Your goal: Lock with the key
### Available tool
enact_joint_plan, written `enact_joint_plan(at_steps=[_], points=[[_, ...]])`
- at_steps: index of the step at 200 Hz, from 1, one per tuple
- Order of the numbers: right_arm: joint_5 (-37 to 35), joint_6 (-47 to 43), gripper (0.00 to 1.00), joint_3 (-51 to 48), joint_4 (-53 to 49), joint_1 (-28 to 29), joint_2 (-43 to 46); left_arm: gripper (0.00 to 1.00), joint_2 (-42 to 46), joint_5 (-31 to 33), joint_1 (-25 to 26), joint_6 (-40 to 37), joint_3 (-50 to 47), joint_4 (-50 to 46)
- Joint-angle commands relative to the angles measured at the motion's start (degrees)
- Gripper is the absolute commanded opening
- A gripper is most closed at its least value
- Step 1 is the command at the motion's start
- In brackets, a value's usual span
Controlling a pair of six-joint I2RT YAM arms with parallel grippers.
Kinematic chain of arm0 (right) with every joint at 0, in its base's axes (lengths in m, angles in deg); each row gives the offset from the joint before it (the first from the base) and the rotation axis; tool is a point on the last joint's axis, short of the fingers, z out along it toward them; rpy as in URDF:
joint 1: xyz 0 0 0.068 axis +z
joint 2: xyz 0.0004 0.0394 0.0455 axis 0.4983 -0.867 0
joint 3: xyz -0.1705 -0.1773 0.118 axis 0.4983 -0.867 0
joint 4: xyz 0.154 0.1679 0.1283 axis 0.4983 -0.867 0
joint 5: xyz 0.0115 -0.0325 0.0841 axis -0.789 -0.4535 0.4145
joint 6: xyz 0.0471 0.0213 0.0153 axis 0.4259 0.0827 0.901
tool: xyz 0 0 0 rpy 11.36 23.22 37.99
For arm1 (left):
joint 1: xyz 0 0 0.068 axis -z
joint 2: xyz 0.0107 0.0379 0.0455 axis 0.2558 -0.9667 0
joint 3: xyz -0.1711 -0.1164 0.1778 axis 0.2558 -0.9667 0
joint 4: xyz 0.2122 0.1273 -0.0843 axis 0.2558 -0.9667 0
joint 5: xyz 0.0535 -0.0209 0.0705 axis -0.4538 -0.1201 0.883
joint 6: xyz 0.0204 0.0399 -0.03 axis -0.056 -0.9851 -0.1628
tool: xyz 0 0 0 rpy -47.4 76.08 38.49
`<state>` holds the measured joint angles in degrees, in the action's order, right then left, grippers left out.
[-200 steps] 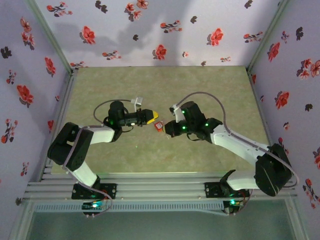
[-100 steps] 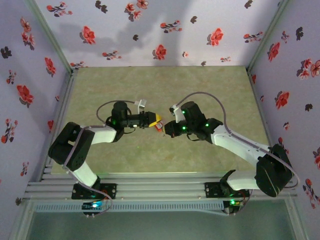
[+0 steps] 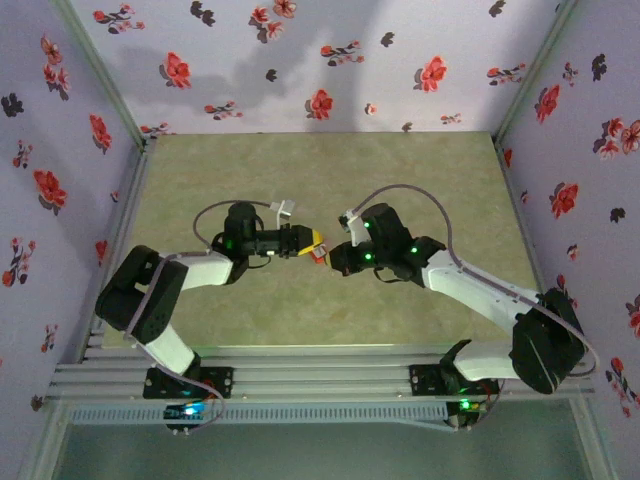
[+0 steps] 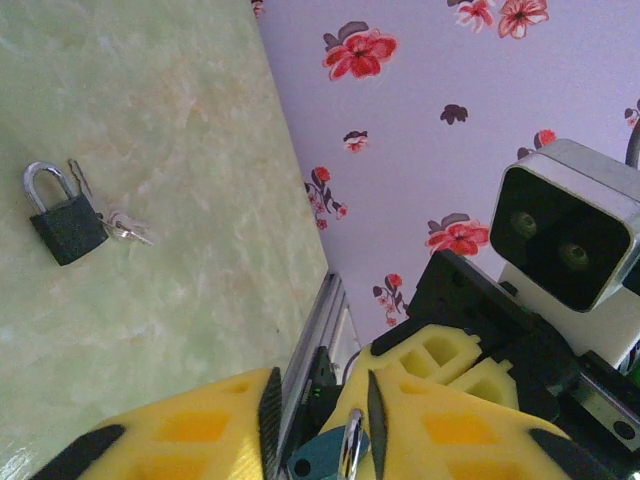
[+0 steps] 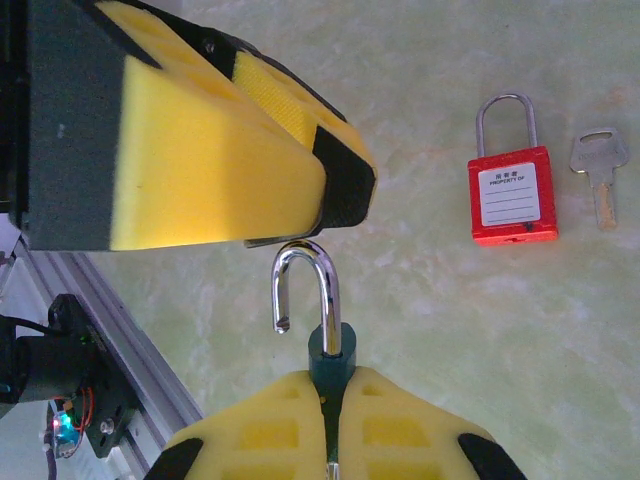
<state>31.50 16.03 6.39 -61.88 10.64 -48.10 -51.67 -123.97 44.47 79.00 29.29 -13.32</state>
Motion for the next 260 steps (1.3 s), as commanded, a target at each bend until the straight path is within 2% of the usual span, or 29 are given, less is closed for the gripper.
enact_joint_plan(at_steps=[1, 48, 130, 193, 260], points=[[1.04, -0.71, 0.0, -0.1, -0.25, -0.27, -0.4, 0.32, 1.44, -1.71, 0.56, -0.23, 0.79, 2.64], [0.67, -0.62, 0.0, 0.07, -0.16, -0.28, -0.48, 0.3, 1.25, -2.62, 1.24, 0.06, 1.05, 3.43], [0.58, -0.15, 0.0, -0.1, -0.03, -0.84, -0.05, 0.2, 1.3, -3.35, 1.9, -0.47, 1.4, 3.27], [1.0, 0.18, 0.0, -0.18, -0.12, -1.15, 0.3, 0.17, 1.54, -3.39, 1.91, -0.77, 1.32, 3.01], [3.61, 0.39, 0.0, -0.87, 0.04, -1.16, 1.08, 0.03, 1.88, -3.33, 1.89, -2.33, 1.71, 0.76]])
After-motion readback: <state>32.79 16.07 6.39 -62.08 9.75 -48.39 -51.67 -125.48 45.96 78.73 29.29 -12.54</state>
